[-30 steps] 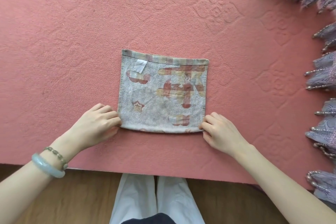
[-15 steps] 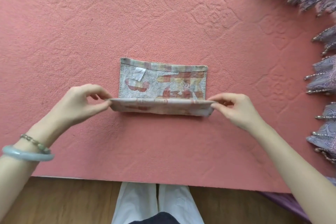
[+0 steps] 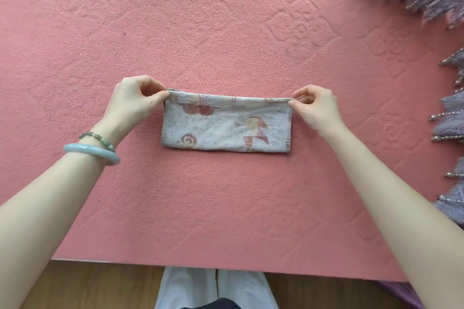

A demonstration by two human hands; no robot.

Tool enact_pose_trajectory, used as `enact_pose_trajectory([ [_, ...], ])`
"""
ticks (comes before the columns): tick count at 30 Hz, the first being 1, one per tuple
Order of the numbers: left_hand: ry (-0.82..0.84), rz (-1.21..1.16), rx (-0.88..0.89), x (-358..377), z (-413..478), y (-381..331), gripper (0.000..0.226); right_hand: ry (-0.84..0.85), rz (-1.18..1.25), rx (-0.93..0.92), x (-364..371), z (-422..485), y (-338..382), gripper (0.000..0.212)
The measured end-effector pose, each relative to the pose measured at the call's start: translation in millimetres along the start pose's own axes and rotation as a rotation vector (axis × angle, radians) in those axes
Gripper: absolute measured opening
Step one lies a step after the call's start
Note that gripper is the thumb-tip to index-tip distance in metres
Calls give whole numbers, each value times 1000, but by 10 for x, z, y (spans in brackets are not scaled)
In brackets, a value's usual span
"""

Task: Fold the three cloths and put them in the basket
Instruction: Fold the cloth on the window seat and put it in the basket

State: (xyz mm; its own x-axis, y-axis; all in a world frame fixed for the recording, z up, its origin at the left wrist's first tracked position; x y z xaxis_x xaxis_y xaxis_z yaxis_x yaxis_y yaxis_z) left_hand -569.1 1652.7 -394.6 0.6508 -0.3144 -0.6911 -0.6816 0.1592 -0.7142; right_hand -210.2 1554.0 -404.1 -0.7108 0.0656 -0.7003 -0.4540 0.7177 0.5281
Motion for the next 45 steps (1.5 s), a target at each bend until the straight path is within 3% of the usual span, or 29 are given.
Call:
enact_pose_trajectory([
  [6,-75,96,13,87,-41,11,25,-55,-56,-30,62,-28,15,14],
  [10,22,295,281,141,-297,-224,47,-61,-89,-186,19,-193,36,17],
  [15,151,350,651,519,-742,-649,32,45,-210,-402,72,-523,-146,30],
  [18,250,363,759,879,-855,-816,29,128,-336,-466,131,-664,-269,43],
  [24,286,435,666,988,-847,-712,35,101,-519,-637,192,-756,-329,47],
  [30,233,505,680,1022,-882,-693,28,-78,-487,-779,180,-804,-331,16],
  [34,119,541,668,917,-907,-592,20,-124,-485,-859,163,-859,-358,10],
  [40,73,598,731,654,-978,-356,20,-146,-495,-957,184,-1053,-382,8],
  [45,73,607,808,504,-951,-297,16,-47,-525,-1033,418,-1539,-419,15],
])
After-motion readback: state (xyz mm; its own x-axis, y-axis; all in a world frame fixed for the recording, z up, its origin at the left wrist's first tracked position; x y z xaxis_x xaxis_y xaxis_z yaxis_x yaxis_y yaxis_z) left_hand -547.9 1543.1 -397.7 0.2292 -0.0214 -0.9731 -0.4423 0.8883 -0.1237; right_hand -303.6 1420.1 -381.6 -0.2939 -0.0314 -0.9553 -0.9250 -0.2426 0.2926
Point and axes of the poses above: each hand's wrist, its own z-axis towards the middle knuckle, its own x-axis out of the palm, y = z × x, the point moved 6 cm from there along z, towards the middle knuckle, and after that the axes turned 14 degrees about x, right-handed, at the moved point
